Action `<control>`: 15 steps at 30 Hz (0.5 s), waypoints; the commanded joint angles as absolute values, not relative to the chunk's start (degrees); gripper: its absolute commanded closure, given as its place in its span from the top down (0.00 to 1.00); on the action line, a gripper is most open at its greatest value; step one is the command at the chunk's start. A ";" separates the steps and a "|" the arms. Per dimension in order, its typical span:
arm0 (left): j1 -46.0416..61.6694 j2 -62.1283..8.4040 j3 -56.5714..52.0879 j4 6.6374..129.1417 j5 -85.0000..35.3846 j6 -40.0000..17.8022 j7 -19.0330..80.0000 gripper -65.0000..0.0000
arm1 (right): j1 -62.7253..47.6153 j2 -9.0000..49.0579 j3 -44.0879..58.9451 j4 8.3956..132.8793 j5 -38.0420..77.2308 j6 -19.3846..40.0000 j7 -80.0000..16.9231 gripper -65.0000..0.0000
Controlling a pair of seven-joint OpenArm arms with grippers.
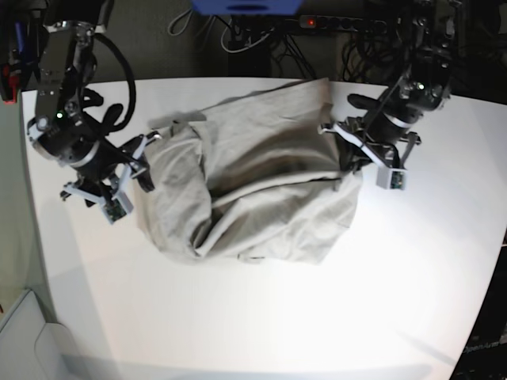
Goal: Layout the t-shirt on the table in an organized manner, then fold the t-shirt properly
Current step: 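Lift the shirt with both grippers and stretch it between them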
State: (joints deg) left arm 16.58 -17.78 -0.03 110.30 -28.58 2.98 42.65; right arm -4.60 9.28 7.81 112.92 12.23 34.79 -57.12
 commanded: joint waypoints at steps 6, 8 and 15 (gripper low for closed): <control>16.75 -18.77 -0.22 107.38 -28.79 2.95 43.56 0.02 | -8.13 8.13 8.13 113.89 12.44 34.86 -55.69 0.62; 16.92 -19.65 -0.04 107.47 -28.79 2.95 44.44 0.02 | -9.27 8.04 8.04 113.89 12.53 34.86 -55.60 0.63; 18.33 -20.97 0.04 108.00 -28.79 2.95 44.26 0.29 | -11.03 7.60 8.31 113.80 12.26 34.77 -56.13 0.63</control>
State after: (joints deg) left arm 18.87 -20.32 0.27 106.87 -28.62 3.01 45.23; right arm -11.20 7.42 8.12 112.92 11.81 34.74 -56.93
